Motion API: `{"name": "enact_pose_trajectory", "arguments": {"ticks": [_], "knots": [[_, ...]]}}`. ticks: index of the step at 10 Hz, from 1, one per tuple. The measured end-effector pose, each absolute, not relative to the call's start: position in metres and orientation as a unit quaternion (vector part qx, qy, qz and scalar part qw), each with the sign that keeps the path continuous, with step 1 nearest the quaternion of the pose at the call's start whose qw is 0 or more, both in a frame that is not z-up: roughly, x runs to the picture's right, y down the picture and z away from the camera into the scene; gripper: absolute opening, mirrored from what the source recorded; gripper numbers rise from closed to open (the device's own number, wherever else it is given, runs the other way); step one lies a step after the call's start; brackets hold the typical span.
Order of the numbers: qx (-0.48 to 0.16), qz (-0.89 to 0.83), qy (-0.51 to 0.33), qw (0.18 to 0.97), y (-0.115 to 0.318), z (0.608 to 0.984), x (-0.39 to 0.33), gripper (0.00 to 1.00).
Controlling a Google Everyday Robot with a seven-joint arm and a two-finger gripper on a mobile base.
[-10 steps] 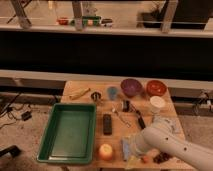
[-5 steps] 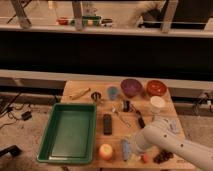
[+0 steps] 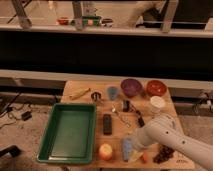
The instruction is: Wipe table surface with sponge
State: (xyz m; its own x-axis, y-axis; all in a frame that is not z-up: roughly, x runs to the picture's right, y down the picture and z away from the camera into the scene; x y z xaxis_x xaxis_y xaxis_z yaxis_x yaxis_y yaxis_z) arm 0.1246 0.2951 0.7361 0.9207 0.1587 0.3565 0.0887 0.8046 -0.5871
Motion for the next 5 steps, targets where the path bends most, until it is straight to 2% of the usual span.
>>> {"name": "enact_pose_trajectory", "arguments": {"ticks": [5], "knots": [[-0.329,0.015,-0.203,0.922,0.3044,0.7484,0.1274,0.80]]}}
